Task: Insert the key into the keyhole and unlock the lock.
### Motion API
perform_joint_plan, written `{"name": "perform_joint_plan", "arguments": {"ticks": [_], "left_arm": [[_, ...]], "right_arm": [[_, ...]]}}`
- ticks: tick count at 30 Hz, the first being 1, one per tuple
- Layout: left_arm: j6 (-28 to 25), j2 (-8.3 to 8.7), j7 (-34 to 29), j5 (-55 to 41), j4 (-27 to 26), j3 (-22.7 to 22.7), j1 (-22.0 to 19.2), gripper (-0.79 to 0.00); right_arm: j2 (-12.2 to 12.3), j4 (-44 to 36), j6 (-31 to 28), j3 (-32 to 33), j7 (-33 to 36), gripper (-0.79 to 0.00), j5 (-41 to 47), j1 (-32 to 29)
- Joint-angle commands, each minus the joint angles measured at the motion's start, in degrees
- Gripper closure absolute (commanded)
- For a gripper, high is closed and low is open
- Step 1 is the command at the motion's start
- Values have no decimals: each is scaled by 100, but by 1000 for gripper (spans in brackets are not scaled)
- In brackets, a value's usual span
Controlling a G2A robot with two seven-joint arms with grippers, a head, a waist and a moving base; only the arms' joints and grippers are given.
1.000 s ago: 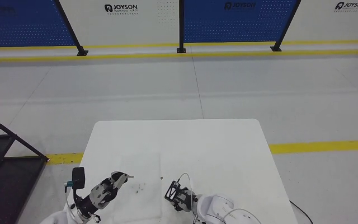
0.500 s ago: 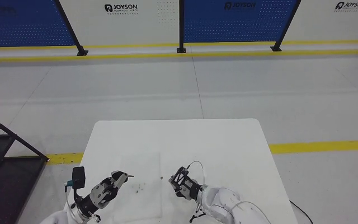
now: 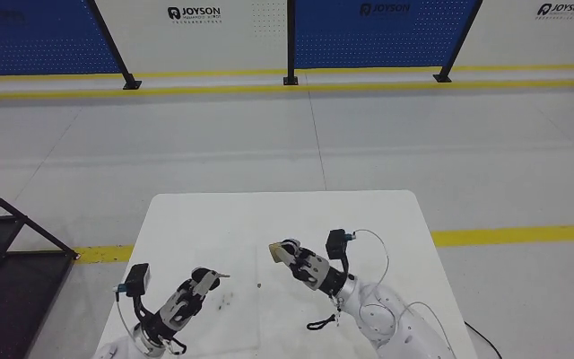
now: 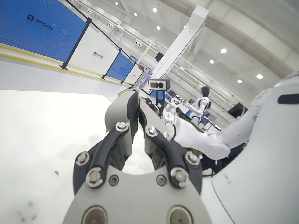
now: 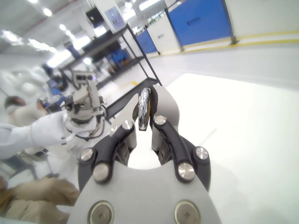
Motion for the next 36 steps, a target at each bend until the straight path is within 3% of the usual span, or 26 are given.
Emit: {"name": "perform_joint_plan", "arguments": {"ticks": [1,11,25,31,36], "left_arm": [[79,-22,104,-90,-40,79,-19,0],[712,-154,538,88,-376,468,-74,0],[734,-157,550,139,-388,460,-77,0],[794,-168,552,44,-417,525,-110,0],[565,-264,1165,83,-336,781,-177,0]], "right_arm": [[-22,19,-131,-55,-213,0,44,12],[-97,-40,-1020,-317,-823,0,72,-1],[-95,-43,-1022,-312,-807,-25,57,3],[-110,-127,-956,-375,-799,0,119,-33],[-165,-257,-1128,-480,-1230,0,177,-100]]}}
